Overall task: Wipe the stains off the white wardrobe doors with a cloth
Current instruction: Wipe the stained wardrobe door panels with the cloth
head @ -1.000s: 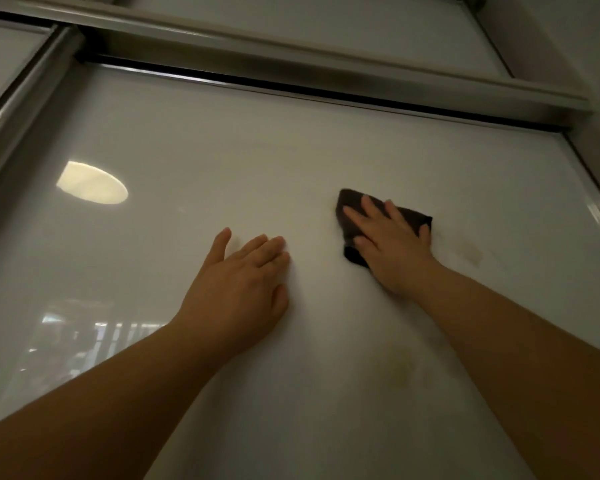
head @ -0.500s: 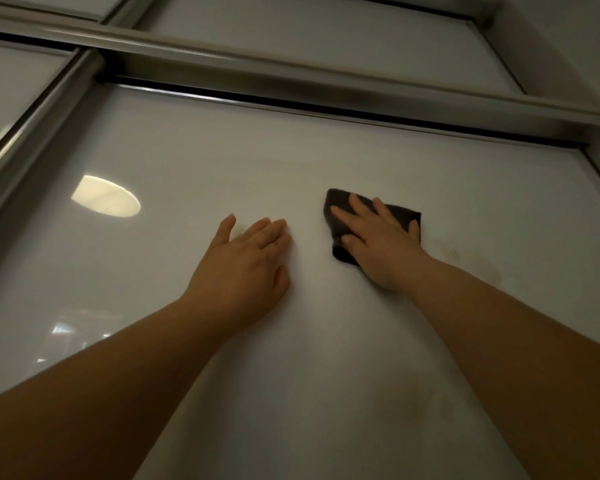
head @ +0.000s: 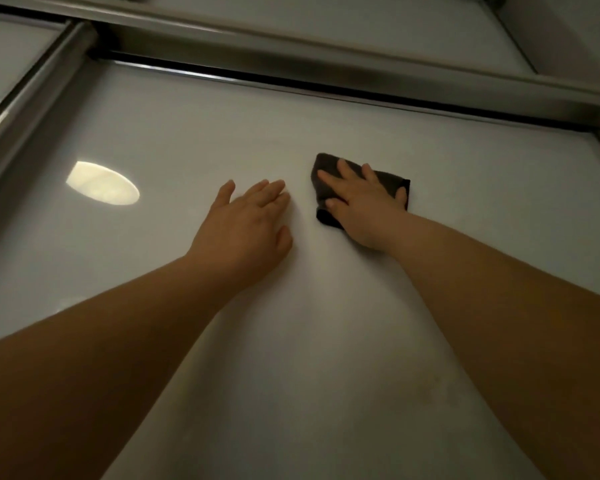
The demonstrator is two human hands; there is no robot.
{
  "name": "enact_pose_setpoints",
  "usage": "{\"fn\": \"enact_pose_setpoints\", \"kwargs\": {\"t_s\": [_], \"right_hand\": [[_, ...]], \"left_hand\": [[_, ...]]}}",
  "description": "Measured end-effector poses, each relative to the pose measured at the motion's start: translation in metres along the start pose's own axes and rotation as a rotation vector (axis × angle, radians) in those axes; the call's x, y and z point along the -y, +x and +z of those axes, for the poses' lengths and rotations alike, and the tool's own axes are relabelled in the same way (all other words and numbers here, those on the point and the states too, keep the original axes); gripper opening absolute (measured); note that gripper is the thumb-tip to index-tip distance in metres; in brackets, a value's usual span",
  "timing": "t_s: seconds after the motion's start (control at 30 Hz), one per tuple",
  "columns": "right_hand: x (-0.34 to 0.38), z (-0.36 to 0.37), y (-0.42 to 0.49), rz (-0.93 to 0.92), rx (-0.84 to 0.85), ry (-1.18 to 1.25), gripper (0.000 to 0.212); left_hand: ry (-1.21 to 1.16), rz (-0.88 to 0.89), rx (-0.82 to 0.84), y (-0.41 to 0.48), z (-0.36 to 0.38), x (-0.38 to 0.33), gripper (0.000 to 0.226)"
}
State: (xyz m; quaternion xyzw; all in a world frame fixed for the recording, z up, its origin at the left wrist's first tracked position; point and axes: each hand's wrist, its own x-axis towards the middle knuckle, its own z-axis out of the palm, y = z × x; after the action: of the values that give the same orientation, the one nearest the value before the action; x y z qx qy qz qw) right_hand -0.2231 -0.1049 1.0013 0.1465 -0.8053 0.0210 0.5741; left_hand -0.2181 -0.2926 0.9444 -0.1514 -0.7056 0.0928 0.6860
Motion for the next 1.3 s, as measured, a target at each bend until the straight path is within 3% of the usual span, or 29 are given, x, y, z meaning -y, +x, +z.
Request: {"fn": "enact_pose_setpoints", "kwargs": {"t_s": [0.2, 0.37, 0.47, 0.67, 0.83, 0.97, 1.17, 1.3], "right_hand": [[-0.015, 0.015, -0.045, -0.194, 0.005, -0.045, 0.047], [-0.074, -0.007, -0.041, -0.016, 0.037, -0.098, 0.048], [-0.064, -0.01, -0.027, 0.051, 0.036, -0.067, 0.049], [-0.045, 0.016, -0.075, -0.172, 0.034, -0.037, 0.049], [-0.098, -0.003, -0.076, -0.041, 0.038, -0.093, 0.048], [-0.088, -0.006, -0.053, 0.073, 0.052, -0.05, 0.05], [-0.084, 0.014, -0.106, -0.145, 0.056, -0.036, 0.05], [-0.13, -0.008, -0.096, -0.043, 0.072, -0.09, 0.049]], "left_hand": [[-0.049, -0.006, -0.009, -0.003, -0.003, -0.005, 0.056], [-0.091, 0.031, -0.016, -0.009, -0.004, -0.021, 0.059], [-0.11, 0.032, -0.018, -0.008, -0.003, -0.025, 0.063], [-0.114, 0.022, 0.009, -0.011, 0.003, -0.036, 0.066], [-0.095, 0.035, 0.037, -0.017, 0.01, -0.041, 0.077], [-0.073, 0.04, 0.041, -0.017, 0.016, -0.038, 0.075], [-0.076, 0.032, 0.032, -0.022, 0.021, -0.038, 0.07], [-0.071, 0.032, 0.035, -0.022, 0.019, -0.039, 0.069]]}}
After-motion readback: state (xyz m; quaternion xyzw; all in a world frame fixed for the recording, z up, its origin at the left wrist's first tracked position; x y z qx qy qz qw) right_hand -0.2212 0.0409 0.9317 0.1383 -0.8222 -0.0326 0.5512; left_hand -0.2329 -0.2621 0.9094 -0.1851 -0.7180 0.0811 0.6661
